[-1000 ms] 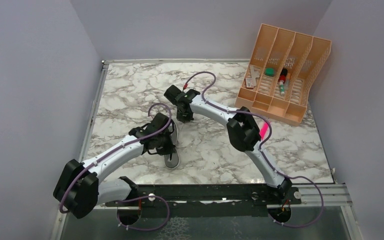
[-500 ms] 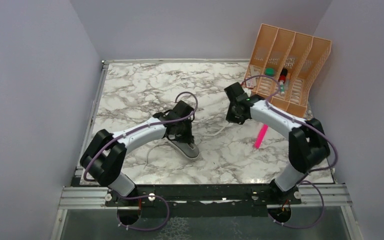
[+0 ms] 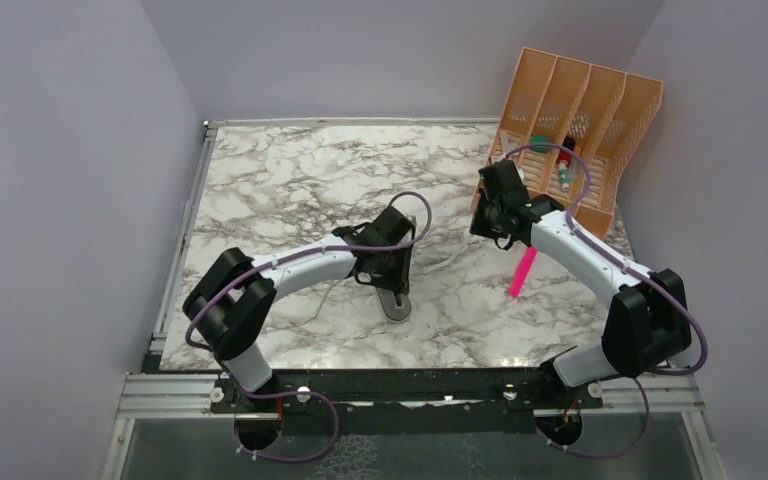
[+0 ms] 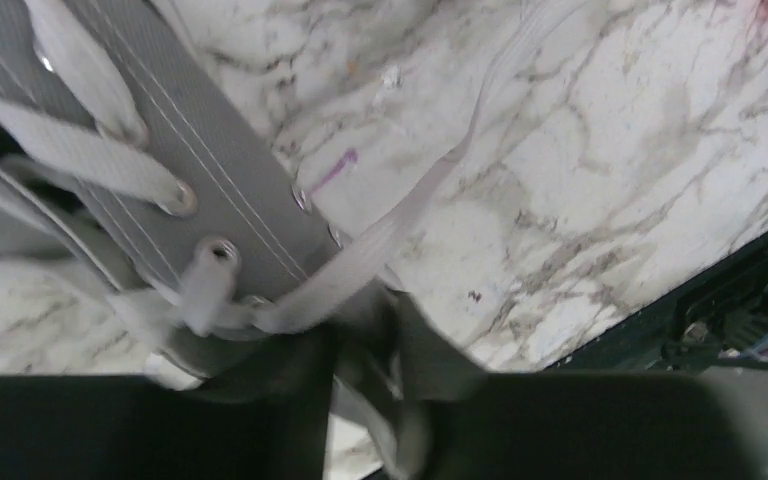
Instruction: Tie the shoes
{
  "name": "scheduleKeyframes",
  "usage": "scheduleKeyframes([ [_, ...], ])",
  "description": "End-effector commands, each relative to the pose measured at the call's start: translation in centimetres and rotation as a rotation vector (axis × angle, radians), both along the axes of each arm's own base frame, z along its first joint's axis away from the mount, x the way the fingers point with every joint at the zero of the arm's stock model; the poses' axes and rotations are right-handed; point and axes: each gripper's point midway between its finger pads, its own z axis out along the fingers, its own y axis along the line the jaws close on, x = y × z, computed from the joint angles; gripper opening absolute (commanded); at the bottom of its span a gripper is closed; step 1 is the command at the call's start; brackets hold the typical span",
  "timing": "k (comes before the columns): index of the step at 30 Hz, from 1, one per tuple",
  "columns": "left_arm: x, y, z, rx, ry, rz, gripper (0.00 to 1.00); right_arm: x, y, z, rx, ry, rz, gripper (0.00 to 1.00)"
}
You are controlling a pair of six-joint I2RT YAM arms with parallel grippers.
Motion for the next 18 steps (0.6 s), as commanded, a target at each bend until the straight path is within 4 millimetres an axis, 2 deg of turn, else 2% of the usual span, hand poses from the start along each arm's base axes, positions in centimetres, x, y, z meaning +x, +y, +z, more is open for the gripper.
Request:
scheduleKeyframes([
  [1,-1.3,2.8,3.0,-0.001,-0.09,-0.085,0.47,-0.2,1.9,2.9,0.056,-0.064,0.159,0.01],
  [2,-1.2,3.6,3.6,0.001,-0.105,-0.082,0.58,-0.4,2.5,3.1,0.073,-0.067,0.201,0.01],
  [4,-0.5,5.6,4.8,-0.008,-0.116,-0.052,0.69,-0.6,3.7,3.4,0.107,-0.073,0.288,0.01],
  [8,1.5,9.9,6.0,-0.042,-0.133,0.049,0.76,-0.9,4.6,3.5,0.127,-0.049,0.345,0.01],
  [12,3.4,13.7,3.4,0.029,-0.101,0.1,0.73,-1.0,4.9,3.5,0.131,-0.037,0.362,0.01],
  [18,6.7,13.7,0.7,0.103,-0.131,-0.083,0.61,-1.1,5.6,4.2,0.159,-0.048,0.401,0.01],
])
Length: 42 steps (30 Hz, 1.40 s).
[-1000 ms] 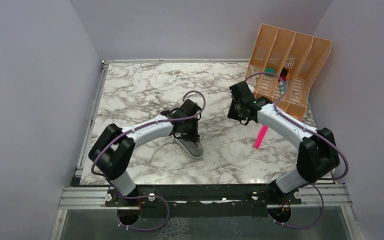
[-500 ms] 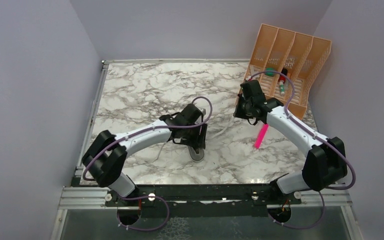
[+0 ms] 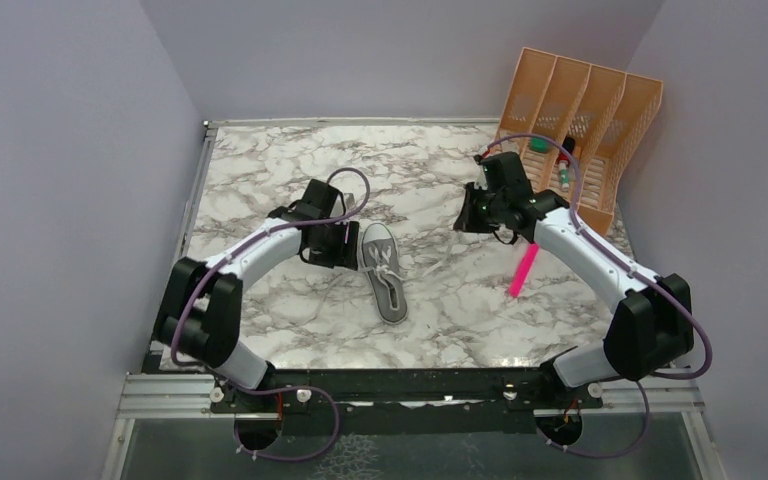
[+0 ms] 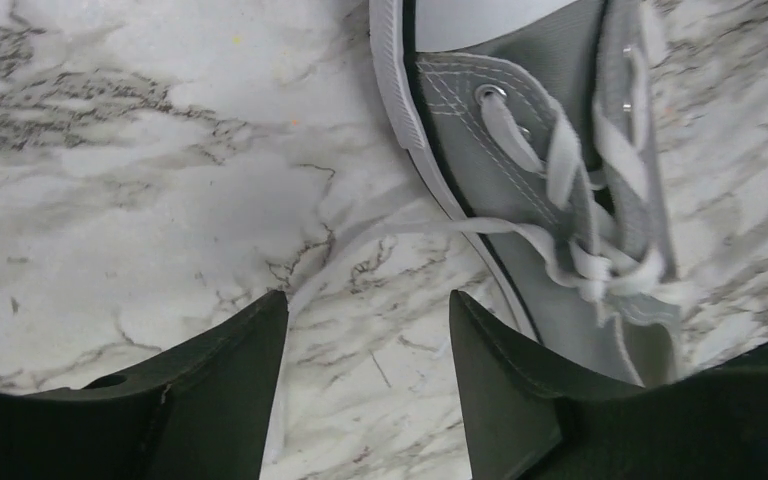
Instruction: Tie the shoes
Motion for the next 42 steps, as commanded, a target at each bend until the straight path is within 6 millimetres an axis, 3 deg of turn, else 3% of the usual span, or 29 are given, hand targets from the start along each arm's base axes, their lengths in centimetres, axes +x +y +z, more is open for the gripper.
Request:
scheduleKeyframes([
  [1,1.5,-0.6,-1.8,0.049,-0.032,-0.23,0.61,0.0,1.1,1.1,0.033,-0.016,0.069,0.01],
  [13,2.8,-2.7,-3.9,-0.017,-0.113,-0.418,0.64,-0.2,1.2,3.1,0.054,-0.071,0.085,0.01],
  [17,2.4,-3.6,-5.1,-0.066,-0.091,-0.448,0.6,-0.2,1.2,3.2,0.057,-0.073,0.089,0.01],
  [23,-0.1,-4.1,-5.6,-0.125,-0.056,-0.458,0.41,-0.4,1.3,3.2,0.062,-0.074,0.094,0.01],
  [27,-2.5,-3.6,-5.1,-0.16,-0.035,-0.433,0.36,-0.6,1.3,3.1,0.07,-0.071,0.09,0.01],
  [30,-3.2,-3.7,-5.2,-0.183,-0.037,-0.423,0.34,-0.8,1.5,2.9,0.087,-0.062,0.092,0.01],
  [37,-1.9,-3.8,-5.7,-0.147,-0.023,-0.365,0.37,-1.0,1.8,2.9,0.102,-0.056,0.099,0.01],
  [42,-2.8,-4.3,-6.4,-0.115,-0.012,-0.383,0.44,-1.3,1.6,3.0,0.102,-0.056,0.094,0.01],
])
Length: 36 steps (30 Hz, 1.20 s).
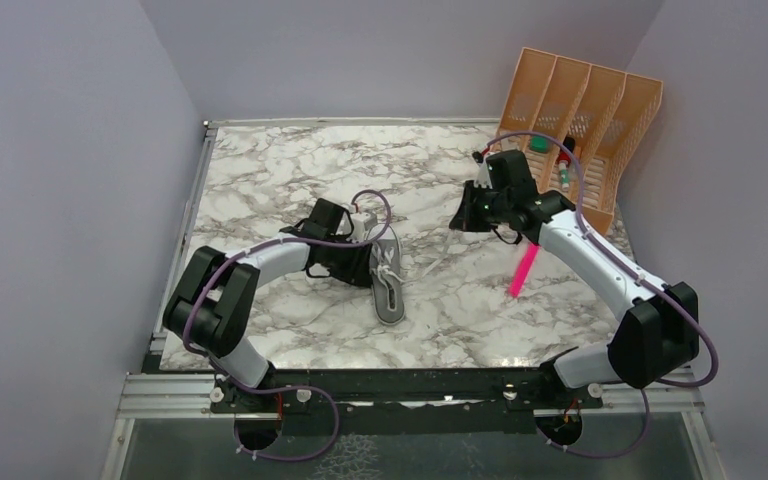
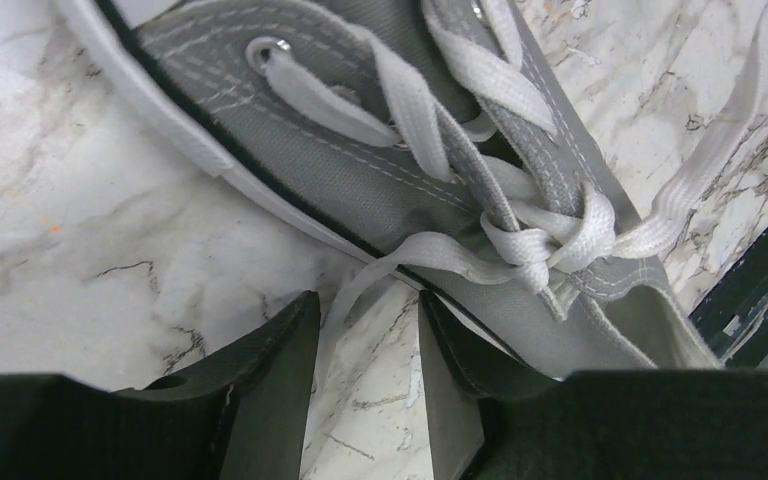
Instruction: Tie the shoes
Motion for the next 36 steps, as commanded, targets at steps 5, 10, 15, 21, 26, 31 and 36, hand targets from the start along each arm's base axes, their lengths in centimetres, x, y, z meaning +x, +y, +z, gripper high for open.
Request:
scheduleKeyframes([
  [5,-0.4,0.6,-2.9,0.165,-0.015,0.042,0.32,-0.9,0.0,1.0,0.03,-0.031,0.008,0.01],
  [10,-0.2,1.9,-1.9,0.214,-0.037,0.132,0.1,-0.8,0.2,1.1,0.041,-0.025,0.002,0.01],
  [15,-1.0,1.3,1.6,0.109,-0.066,0.195,0.03,0.5,2.4,3.4,0.131,-0.012,0.035,0.01],
  [21,-1.8,-0.5,4.1,-0.08,-0.113,0.247,0.0,0.9,9.5,8.0,0.477,0.121,0.226,0.01],
  [26,-2.2,-0.9,4.5,-0.148,-0.141,0.289,0.0,-0.1,15.4,7.7,0.71,0.349,0.321,0.01],
  [31,-2.8,-1.3,6.0,-0.254,-0.217,0.32,0.0,-1.0,20.6,6.5,0.787,0.486,0.34,0.01],
  [36,-3.6,-0.8,7.1,-0.342,-0.267,0.366,0.0,-1.8,23.1,4.0,0.795,0.599,0.308,0.01],
])
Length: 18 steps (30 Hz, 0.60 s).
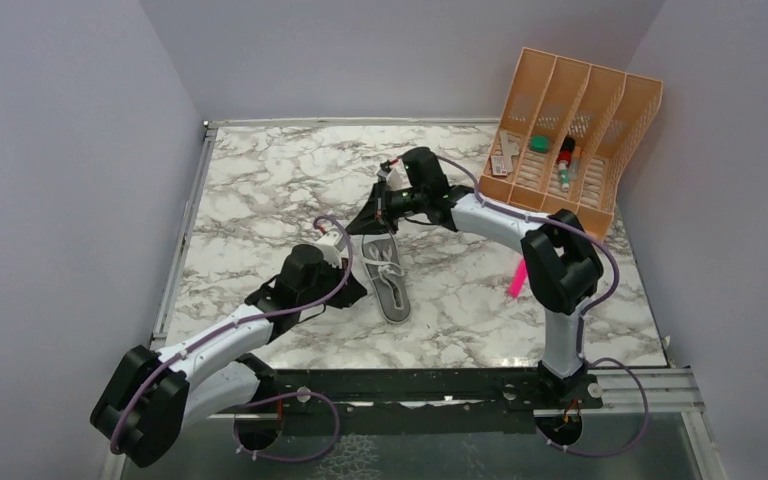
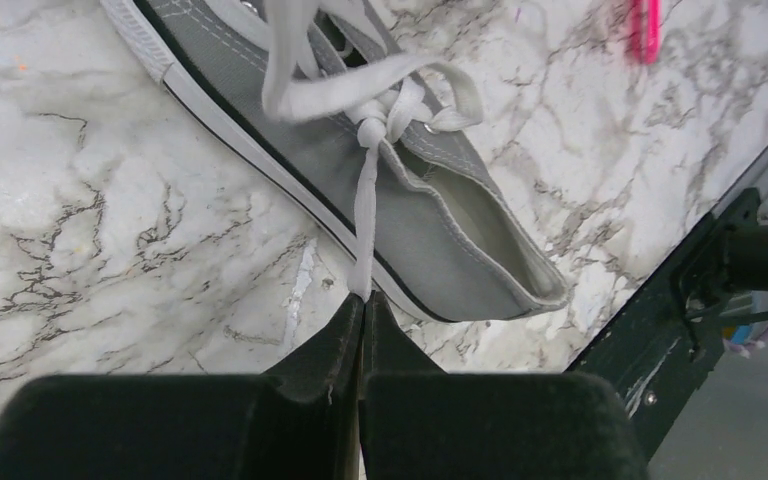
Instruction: Tie the shoes
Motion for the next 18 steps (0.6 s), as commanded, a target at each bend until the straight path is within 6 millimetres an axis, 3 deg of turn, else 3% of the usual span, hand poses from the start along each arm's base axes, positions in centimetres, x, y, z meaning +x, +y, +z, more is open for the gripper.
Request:
scheduleKeyframes([
  [1,0.7,-0.3,2.7,-0.127,-0.106,0.065,0.0,-0.7,2.5,2.3,0.102,0.052,0.039,0.01],
  [14,-0.2,-1.1,3.8,-0.166,-0.113,0.003,0.0,-5.2,5.1,-3.6,-0.054,0.053,0.205,0.02],
  [16,-0.3,-1.2,3.8,-0.17,-0.109,0.0,0.0,-5.2,5.2,-3.7,-0.053,0.037,0.235,0.11],
  [18,-0.3,-1.2,3.9,-0.171,-0.11,-0.002,0.0,-5.0,5.0,-3.2,-0.055,0.015,0.269,0.28],
])
